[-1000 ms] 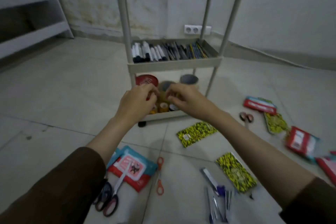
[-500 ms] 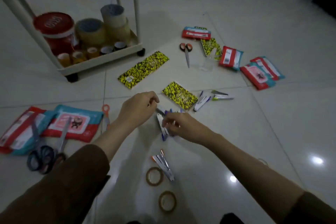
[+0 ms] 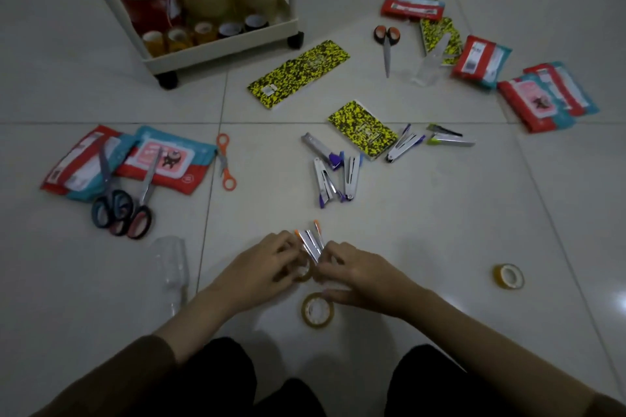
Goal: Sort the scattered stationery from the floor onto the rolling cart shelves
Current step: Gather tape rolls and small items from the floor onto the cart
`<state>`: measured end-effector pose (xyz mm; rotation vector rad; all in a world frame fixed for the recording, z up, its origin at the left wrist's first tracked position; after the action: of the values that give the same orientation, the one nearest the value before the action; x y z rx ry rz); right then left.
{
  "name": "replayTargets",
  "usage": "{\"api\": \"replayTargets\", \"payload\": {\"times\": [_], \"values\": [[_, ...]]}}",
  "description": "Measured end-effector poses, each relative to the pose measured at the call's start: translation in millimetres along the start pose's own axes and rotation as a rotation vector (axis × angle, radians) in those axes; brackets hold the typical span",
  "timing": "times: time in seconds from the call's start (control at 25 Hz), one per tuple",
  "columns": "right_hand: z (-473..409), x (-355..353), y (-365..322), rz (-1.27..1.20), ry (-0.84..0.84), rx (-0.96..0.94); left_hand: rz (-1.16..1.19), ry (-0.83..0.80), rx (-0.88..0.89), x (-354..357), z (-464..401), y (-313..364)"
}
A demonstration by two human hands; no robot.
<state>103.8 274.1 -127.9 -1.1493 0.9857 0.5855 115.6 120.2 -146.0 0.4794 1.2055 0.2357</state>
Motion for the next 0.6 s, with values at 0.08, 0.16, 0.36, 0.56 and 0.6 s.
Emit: {"api": "replayTargets", "payload": {"times": [0.08, 0.16, 0.36, 0.56, 0.6], "values": [[2.6, 5.0, -10.5, 0.094, 0.025, -0.137, -0.004, 0.019, 0.043, 5.7, 7.9, -2.8], [3.1, 12.4, -14.5, 0.158, -0.016, -0.260, -0.011, 0.027, 0.049, 8.1, 8.5, -6.1], [7.4, 21.1, -3.8, 0.191, -0.083, -0.210, 0.071, 0.056, 0.023, 8.2, -1.5, -13.3], [-8.8, 2.2, 18.2, -0.505, 0.101, 0.055, 0.366, 0.088, -0.133, -6.2, -11.4, -23.7], [-15.2, -4.7, 23.5, -0.577, 0.149, 0.086, 0.398, 0.117, -0.164, -13.4, -14.2, -25.9]]}}
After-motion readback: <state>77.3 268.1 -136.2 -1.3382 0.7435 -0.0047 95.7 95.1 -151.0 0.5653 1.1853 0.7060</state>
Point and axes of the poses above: each hand's wrist, its own z-axis away from the middle knuckle, its own x-axis out of the palm, y = z × x, the point moved 5 cm from there along -z, towards the middle knuckle, and after that the axes turned 15 degrees about -x, right-handed, at the moved point
